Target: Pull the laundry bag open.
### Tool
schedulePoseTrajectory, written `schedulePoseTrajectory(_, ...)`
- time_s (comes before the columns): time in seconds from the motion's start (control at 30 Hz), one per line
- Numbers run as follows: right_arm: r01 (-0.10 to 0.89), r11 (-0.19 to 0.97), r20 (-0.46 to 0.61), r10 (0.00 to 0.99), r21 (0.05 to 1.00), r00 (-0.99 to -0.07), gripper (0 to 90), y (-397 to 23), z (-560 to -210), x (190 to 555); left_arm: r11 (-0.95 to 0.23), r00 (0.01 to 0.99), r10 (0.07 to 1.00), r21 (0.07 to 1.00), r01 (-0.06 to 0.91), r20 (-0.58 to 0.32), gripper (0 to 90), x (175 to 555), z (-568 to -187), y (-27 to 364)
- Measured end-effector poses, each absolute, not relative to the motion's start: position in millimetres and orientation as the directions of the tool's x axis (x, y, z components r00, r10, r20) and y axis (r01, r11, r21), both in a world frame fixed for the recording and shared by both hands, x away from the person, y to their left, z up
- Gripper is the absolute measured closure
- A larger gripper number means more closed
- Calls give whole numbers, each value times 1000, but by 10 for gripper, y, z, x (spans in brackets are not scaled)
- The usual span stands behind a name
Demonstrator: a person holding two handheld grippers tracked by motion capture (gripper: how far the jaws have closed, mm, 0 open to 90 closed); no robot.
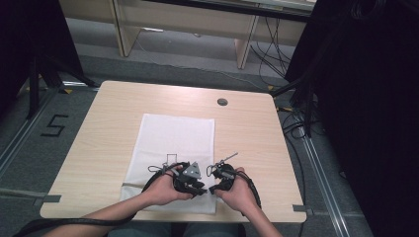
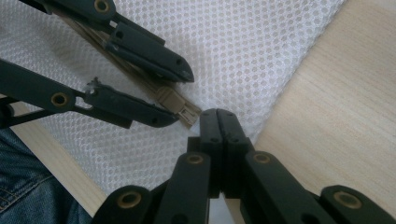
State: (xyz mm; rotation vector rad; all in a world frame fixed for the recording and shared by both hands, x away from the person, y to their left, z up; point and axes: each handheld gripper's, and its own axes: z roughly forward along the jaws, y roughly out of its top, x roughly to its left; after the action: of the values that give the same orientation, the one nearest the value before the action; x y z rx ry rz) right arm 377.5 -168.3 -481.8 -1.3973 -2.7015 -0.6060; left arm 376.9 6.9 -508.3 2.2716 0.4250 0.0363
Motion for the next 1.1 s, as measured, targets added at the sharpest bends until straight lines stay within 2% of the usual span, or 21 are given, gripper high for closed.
schedulePoseTrajectory(0.37,772,532,204,761,348,-616,900,-1703,-4840,3791,-625,957,285,745,231,-57,740,3742,-5088,47)
schedulePoseTrajectory(0.43,773,531,204,762,347,-615,900,-1703,-4840,3793,-615,951,299,747,253,-76,751,3727,-5100,40)
schedulePoseTrajectory(0.73,780,525,215,764,341,-609,900,-1707,-4839,3795,-644,963,269,742,187,-9,796,3700,-5078,35)
schedulePoseTrajectory(1.1,784,519,225,764,342,-604,900,-1714,-4834,3795,-631,963,268,748,204,-37,809,3699,-5094,32)
